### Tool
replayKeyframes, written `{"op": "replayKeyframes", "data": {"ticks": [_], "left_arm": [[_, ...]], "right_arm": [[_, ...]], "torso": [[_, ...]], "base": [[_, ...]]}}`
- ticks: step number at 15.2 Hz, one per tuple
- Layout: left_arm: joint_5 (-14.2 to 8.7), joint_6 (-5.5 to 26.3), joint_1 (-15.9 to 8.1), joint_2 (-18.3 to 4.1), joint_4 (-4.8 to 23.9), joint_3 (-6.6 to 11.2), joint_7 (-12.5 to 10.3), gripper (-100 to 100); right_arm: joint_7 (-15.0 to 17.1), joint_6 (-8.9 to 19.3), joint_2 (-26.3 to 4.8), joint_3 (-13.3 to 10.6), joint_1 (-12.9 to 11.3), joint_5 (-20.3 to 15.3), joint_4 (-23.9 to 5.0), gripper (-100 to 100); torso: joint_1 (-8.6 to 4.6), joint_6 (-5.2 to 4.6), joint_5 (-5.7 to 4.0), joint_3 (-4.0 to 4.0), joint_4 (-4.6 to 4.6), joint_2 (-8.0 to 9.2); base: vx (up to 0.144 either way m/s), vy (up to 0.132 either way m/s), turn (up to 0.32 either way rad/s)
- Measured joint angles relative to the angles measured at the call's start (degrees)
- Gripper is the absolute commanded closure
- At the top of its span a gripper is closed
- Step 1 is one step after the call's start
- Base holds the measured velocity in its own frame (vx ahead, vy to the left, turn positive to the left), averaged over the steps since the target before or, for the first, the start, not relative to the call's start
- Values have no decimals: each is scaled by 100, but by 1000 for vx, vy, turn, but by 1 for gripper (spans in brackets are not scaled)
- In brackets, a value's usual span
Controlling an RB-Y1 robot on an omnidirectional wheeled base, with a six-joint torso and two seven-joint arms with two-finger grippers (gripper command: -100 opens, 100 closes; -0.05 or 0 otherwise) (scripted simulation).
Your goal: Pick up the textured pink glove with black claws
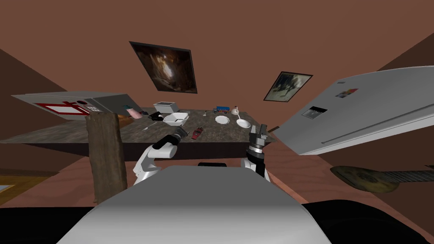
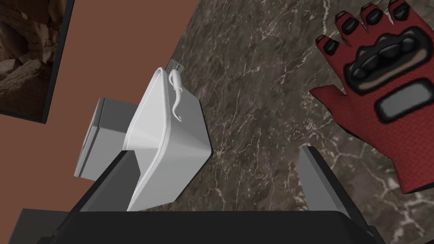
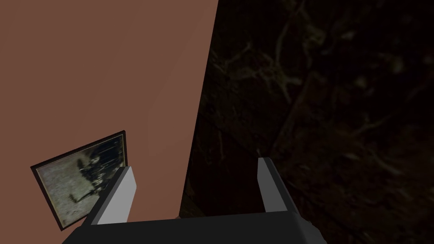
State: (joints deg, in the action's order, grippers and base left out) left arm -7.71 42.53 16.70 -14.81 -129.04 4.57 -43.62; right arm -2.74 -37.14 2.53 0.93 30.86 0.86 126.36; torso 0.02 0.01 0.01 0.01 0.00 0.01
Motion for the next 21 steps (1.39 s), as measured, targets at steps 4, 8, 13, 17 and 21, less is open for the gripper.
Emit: {"op": "replayKeyframes", "data": {"ticks": [4,8,13,17,21], "left_arm": [[-40,396,-88,-2,37,12,-235,-100],[-87,830,-176,-11,35,33,-471,-100],[-170,1405,-281,-29,34,69,-797,-100],[-216,1869,-377,-19,50,83,-1097,-100],[-273,2286,-467,-29,86,109,-1313,-100]], "right_arm": [[0,0,0,0,0,0,0,0],[0,0,0,0,0,0,0,0],[0,0,0,0,0,0,0,0],[0,0,0,0,0,0,0,0],[0,0,0,0,0,0,0,0]], "torso": [[0,0,0,0,0,-1],[0,0,0,-1,0,-1],[-1,-1,0,-1,0,-1],[0,-1,0,-1,0,-2],[-1,-1,0,-1,0,-3]], "base": [[-3,1,-54],[-4,2,-71],[-2,2,-58],[-1,3,-59],[0,1,-51]]}}
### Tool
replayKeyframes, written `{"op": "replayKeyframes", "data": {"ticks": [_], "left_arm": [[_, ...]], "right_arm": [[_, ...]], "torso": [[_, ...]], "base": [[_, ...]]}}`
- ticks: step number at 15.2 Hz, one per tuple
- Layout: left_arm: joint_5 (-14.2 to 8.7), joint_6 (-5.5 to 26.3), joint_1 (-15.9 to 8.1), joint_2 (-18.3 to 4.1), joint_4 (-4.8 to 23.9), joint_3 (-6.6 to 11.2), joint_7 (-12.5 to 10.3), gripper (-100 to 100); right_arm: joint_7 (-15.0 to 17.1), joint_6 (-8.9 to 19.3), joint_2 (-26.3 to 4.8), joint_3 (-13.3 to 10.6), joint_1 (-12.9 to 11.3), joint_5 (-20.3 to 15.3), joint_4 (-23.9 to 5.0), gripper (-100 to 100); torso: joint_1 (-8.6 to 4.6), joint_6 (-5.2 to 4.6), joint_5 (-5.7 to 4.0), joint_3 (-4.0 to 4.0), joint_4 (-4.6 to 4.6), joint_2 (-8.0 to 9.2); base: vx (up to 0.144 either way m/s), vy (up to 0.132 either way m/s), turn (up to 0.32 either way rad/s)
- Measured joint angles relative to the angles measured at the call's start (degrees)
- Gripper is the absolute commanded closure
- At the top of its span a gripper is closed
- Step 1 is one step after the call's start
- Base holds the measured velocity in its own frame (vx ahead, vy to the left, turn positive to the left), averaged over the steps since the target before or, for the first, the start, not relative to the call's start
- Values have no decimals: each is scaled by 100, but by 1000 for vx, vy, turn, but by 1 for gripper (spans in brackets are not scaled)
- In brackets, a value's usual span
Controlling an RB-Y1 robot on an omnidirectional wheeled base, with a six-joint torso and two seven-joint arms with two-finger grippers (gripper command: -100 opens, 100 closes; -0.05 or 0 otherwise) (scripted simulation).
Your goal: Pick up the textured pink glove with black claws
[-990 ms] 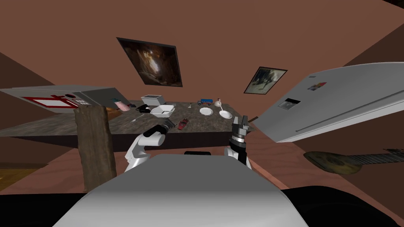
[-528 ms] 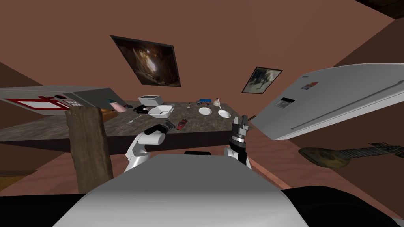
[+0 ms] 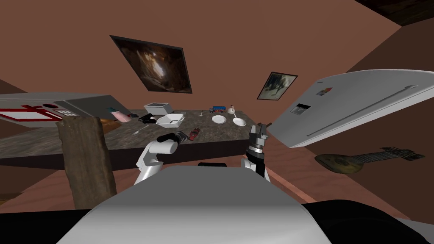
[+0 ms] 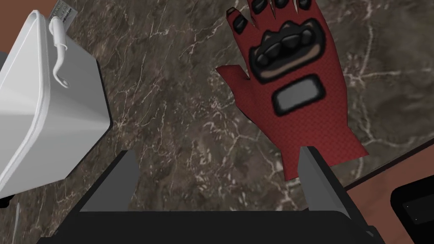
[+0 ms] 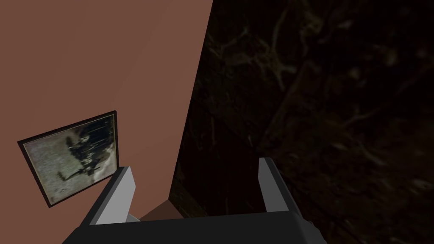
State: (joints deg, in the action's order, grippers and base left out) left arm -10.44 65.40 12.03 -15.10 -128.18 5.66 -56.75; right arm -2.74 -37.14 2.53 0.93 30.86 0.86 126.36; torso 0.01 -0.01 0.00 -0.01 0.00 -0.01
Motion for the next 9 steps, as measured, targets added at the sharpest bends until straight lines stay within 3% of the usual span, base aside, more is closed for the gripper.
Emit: {"op": "replayKeyframes", "data": {"ticks": [9], "left_arm": [[-114,1039,-201,15,28,42,-601,-100]], "right_arm": [[0,0,0,0,0,0,0,0]], "torso": [[1,1,0,-1,0,-2]], "base": [[3,3,-56]]}}
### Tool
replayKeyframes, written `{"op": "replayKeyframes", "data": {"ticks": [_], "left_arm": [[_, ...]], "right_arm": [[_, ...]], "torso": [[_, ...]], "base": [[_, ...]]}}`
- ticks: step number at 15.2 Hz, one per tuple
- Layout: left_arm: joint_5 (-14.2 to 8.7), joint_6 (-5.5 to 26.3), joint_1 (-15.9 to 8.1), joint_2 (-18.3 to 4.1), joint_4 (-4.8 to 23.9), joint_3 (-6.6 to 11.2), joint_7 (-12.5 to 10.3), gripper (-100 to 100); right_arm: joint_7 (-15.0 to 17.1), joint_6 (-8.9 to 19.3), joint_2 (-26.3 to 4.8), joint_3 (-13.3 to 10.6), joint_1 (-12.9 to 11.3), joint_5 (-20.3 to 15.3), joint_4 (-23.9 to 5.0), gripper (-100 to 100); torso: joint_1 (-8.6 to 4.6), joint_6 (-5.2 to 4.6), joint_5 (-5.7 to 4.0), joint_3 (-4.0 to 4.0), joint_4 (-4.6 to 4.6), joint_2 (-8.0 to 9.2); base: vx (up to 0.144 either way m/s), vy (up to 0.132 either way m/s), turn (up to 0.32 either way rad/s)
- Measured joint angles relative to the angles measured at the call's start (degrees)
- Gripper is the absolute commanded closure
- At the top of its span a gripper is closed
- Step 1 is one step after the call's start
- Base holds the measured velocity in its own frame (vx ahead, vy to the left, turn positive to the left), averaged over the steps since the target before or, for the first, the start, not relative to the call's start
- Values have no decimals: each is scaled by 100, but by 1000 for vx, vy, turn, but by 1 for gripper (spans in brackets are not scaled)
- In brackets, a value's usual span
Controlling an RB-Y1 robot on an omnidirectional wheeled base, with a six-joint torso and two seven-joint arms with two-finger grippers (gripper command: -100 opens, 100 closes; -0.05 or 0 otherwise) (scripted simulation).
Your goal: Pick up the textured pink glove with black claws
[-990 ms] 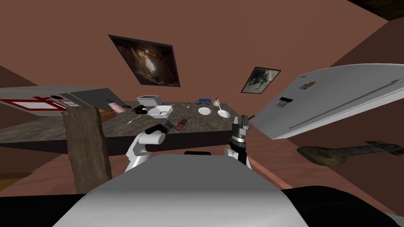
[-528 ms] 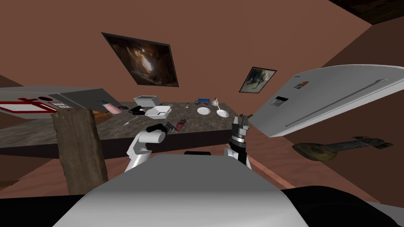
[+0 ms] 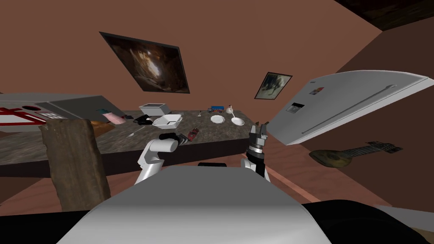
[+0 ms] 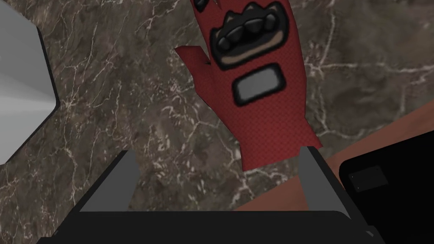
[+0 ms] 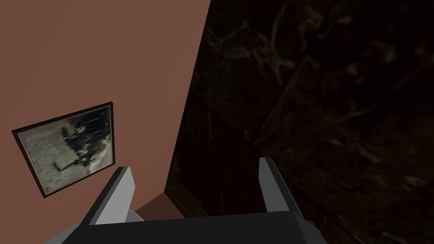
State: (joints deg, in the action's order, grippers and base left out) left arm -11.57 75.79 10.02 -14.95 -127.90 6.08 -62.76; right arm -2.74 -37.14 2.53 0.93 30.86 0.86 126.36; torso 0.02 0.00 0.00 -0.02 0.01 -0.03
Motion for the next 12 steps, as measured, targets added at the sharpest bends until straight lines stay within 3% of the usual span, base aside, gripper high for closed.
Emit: {"op": "replayKeyframes", "data": {"ticks": [12], "left_arm": [[-148,1327,-248,30,41,59,-723,-100]], "right_arm": [[0,0,0,0,0,0,0,0]], "torso": [[1,0,0,-2,1,-4]], "base": [[10,5,-55]]}}
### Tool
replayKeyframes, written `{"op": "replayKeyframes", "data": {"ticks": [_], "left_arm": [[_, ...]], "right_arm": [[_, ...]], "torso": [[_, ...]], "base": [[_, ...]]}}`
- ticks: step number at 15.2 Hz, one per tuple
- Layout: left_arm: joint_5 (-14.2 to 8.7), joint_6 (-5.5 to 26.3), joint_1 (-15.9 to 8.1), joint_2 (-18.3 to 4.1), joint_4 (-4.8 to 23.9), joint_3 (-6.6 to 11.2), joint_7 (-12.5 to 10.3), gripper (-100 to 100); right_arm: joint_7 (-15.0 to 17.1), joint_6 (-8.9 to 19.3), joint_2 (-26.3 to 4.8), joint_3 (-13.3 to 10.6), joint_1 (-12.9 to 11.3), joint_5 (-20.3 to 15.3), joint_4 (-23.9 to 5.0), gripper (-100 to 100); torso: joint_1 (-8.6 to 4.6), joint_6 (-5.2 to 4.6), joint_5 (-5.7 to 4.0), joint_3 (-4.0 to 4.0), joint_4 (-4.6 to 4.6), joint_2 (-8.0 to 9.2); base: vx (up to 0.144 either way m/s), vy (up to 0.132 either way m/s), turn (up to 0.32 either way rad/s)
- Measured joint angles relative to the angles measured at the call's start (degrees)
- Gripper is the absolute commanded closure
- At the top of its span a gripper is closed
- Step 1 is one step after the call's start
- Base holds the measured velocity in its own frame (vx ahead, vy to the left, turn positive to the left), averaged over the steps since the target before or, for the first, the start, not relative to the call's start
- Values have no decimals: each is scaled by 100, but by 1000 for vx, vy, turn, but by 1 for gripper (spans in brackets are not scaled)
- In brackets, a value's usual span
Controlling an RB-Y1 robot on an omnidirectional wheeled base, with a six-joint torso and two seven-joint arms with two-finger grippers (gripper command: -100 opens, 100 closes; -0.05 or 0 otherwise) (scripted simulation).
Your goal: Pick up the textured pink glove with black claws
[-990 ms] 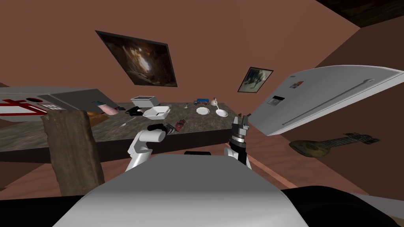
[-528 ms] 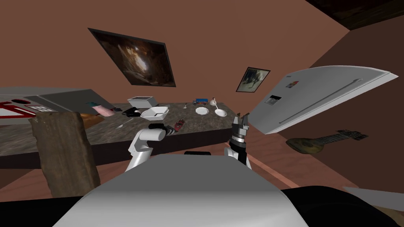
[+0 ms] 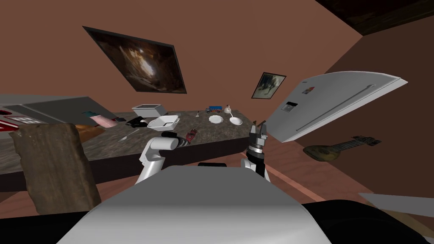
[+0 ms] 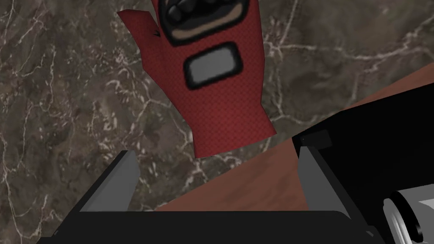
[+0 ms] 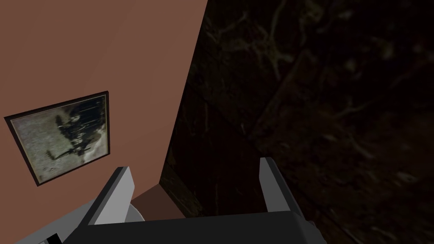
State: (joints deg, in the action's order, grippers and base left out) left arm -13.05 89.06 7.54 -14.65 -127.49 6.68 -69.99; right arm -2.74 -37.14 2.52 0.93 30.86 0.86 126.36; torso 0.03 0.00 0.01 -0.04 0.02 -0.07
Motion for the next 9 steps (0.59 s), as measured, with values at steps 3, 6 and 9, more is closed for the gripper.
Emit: {"op": "replayKeyframes", "data": {"ticks": [3,6,9], "left_arm": [[-52,319,-47,2,2,30,-168,-100],[-79,606,-114,12,17,42,-319,-100],[-99,826,-137,26,8,48,-443,-100]], "right_arm": [[0,0,0,0,0,0,0,0],[0,0,0,0,0,0,0,0],[0,0,0,0,1,0,0,0]], "torso": [[1,0,0,-2,1,-3],[1,0,0,-3,1,-5],[3,1,1,-5,2,-8]], "base": [[24,9,-53],[29,10,-47],[28,9,-25]]}}
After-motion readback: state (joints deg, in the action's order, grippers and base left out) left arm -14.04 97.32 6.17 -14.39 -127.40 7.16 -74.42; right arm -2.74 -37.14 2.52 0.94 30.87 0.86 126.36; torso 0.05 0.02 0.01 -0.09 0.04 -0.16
